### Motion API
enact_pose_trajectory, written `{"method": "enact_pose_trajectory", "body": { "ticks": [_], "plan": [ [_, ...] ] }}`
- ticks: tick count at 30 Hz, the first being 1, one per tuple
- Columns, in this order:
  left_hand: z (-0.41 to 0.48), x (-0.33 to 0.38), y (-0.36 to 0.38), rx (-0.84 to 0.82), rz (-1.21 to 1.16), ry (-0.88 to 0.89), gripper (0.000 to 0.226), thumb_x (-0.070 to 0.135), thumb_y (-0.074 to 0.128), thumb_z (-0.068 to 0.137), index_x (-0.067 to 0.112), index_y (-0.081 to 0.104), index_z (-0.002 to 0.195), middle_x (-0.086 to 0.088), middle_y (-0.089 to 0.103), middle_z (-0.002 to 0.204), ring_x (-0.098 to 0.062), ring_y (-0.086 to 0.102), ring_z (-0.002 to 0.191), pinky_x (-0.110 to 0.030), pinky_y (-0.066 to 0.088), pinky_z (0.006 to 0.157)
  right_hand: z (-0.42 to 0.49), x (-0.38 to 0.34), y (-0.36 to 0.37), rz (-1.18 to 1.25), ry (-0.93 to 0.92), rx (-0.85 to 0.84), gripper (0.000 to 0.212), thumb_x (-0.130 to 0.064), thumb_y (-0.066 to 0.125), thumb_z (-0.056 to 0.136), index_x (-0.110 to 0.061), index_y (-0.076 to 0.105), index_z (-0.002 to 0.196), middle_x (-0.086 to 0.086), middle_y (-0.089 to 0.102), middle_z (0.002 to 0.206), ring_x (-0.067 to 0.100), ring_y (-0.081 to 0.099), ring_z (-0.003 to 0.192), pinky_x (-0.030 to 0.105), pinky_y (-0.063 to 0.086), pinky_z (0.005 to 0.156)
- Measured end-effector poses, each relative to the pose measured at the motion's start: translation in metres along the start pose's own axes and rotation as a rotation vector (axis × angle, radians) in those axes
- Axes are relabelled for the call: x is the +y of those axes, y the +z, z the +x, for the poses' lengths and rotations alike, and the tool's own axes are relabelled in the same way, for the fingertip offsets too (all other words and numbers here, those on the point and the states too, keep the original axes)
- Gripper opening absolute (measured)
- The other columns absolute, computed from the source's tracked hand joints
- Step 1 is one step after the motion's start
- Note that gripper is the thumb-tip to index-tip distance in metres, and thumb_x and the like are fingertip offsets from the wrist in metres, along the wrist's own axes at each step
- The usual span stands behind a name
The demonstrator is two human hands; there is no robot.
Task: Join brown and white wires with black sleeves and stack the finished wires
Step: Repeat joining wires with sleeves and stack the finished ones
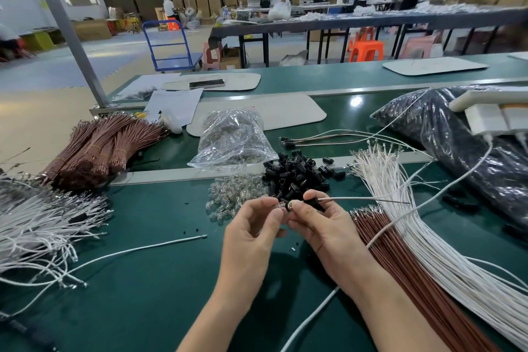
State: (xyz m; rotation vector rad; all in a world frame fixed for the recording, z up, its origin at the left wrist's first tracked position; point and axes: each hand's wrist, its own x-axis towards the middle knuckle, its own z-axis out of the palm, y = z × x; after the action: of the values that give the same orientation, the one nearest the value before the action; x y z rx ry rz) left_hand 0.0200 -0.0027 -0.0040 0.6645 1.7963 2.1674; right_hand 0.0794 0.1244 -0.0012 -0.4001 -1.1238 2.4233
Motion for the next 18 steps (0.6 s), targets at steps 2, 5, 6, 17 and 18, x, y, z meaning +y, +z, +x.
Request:
{"method": "enact_pose_trajectory", "body": {
  "ticks": [2, 5, 6, 17, 18],
  "plan": [
    [0.0003, -0.0014, -0.0002, 0.002, 0.015, 0.002, 0.011, 0.009, 0.068, 0.094, 0.013, 0.069, 0.103, -0.003, 0.077, 0.093, -0.02, 0.075, 0.085, -0.025, 0.058, 0.075, 0.0, 0.0004, 0.0001, -0.009, -0.007, 0.004, 0.036, -0.009, 0.08, 0.063, -0.013, 0.063, 0.094, 0.013, 0.072, 0.079, 0.018, 0.071, 0.066, 0.024, 0.059, 0.061],
    [-0.0003, -0.0006, 0.0006, -0.017, 0.01, 0.0, 0.011, 0.005, 0.068, 0.094, 0.011, 0.068, 0.103, -0.004, 0.077, 0.093, -0.019, 0.076, 0.084, -0.022, 0.058, 0.076, 0.0, 0.0001, 0.001, -0.03, -0.015, -0.005, 0.034, -0.009, 0.079, 0.064, -0.014, 0.062, 0.094, 0.012, 0.071, 0.075, 0.017, 0.069, 0.063, 0.026, 0.06, 0.065],
    [-0.001, -0.001, 0.0004, -0.025, 0.007, 0.003, 0.011, 0.004, 0.068, 0.094, 0.01, 0.068, 0.103, -0.003, 0.077, 0.092, -0.019, 0.076, 0.084, -0.021, 0.058, 0.077, -0.0002, -0.0002, 0.0014, -0.034, -0.017, -0.009, 0.034, -0.009, 0.078, 0.065, -0.014, 0.061, 0.094, 0.012, 0.071, 0.075, 0.018, 0.069, 0.062, 0.026, 0.061, 0.066],
    [-0.0014, -0.0042, -0.0004, -0.026, -0.012, -0.003, 0.011, 0.006, 0.068, 0.094, 0.012, 0.069, 0.103, -0.004, 0.078, 0.092, -0.022, 0.076, 0.084, -0.024, 0.058, 0.077, -0.0019, -0.0003, 0.0031, -0.043, -0.01, 0.002, 0.036, -0.011, 0.079, 0.064, -0.014, 0.06, 0.094, 0.012, 0.072, 0.076, 0.02, 0.07, 0.063, 0.022, 0.058, 0.061],
    [-0.0013, -0.0043, -0.0004, -0.026, -0.01, -0.004, 0.011, 0.005, 0.068, 0.094, 0.011, 0.069, 0.103, -0.004, 0.078, 0.091, -0.021, 0.076, 0.084, -0.023, 0.058, 0.077, -0.002, -0.0004, 0.0028, -0.043, -0.011, 0.005, 0.036, -0.012, 0.08, 0.063, -0.014, 0.06, 0.093, 0.012, 0.071, 0.076, 0.02, 0.07, 0.063, 0.022, 0.059, 0.062]
  ]
}}
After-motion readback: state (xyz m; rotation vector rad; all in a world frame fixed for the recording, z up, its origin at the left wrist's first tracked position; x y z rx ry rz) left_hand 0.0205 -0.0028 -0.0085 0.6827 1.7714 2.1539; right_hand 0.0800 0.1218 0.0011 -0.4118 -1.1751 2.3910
